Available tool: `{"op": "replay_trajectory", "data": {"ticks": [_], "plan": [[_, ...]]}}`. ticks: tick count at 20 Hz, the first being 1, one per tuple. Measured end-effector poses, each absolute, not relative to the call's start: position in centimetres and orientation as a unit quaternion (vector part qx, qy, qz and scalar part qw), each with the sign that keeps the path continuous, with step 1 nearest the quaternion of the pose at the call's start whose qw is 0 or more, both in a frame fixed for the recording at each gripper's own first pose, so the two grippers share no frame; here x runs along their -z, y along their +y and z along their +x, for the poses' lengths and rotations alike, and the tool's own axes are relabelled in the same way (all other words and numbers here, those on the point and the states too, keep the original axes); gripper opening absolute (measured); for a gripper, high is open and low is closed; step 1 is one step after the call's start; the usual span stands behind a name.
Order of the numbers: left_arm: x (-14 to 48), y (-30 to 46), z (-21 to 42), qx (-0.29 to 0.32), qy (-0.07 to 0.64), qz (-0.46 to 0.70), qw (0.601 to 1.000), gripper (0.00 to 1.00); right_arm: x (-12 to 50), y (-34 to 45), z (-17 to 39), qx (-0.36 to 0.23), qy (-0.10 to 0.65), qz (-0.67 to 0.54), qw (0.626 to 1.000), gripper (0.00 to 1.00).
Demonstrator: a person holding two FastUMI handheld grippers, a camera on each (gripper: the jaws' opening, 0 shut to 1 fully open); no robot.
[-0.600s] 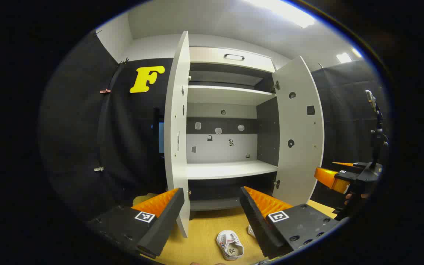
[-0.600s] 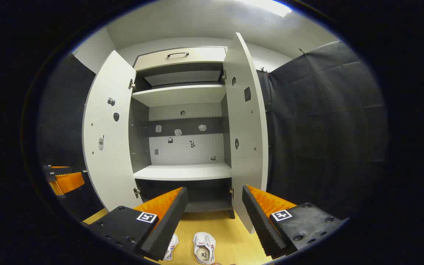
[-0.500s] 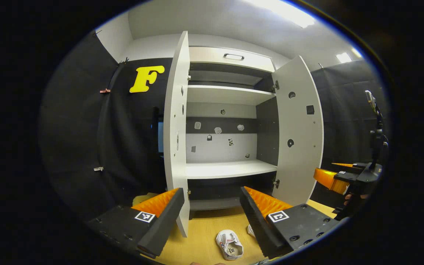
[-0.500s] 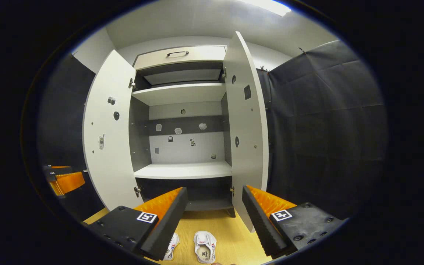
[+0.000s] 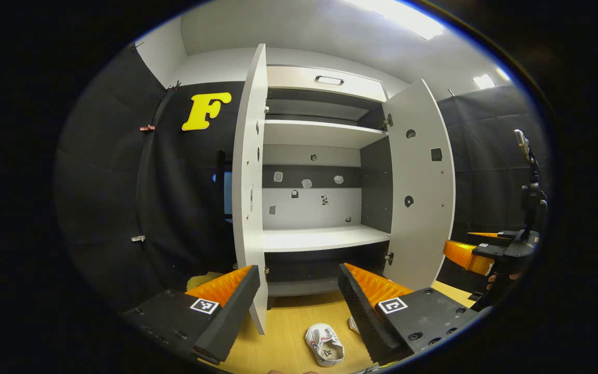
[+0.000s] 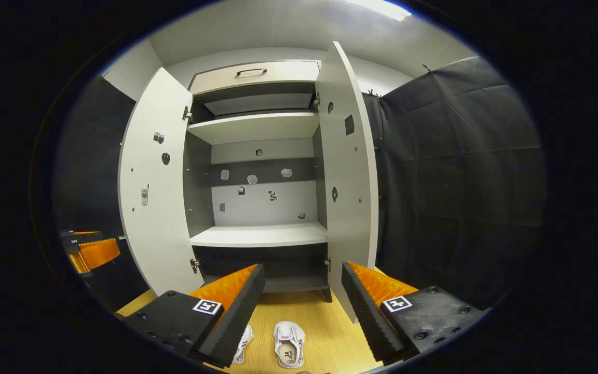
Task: Grab one shoe with the right hand and put it into the shoe cabinet, grab the other shoe with the left hand and put it into the shoe cabinet; then close the right door with the right hand and the left door with the left hand.
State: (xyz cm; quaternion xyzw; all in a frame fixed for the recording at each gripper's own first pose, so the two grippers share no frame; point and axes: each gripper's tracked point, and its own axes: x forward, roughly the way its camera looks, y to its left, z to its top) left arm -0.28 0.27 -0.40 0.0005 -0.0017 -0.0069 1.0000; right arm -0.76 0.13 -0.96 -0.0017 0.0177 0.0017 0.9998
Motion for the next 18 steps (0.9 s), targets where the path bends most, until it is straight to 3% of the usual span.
{"op": "replay_trajectory", "data": {"ticks": [18], "plan": [[3.8, 2.9, -0.2, -0.01, 0.035, 0.001, 0.999, 0.95, 10.0, 3.1, 0.5, -0.027, 0.141, 0.011, 0.99, 0.98]]}}
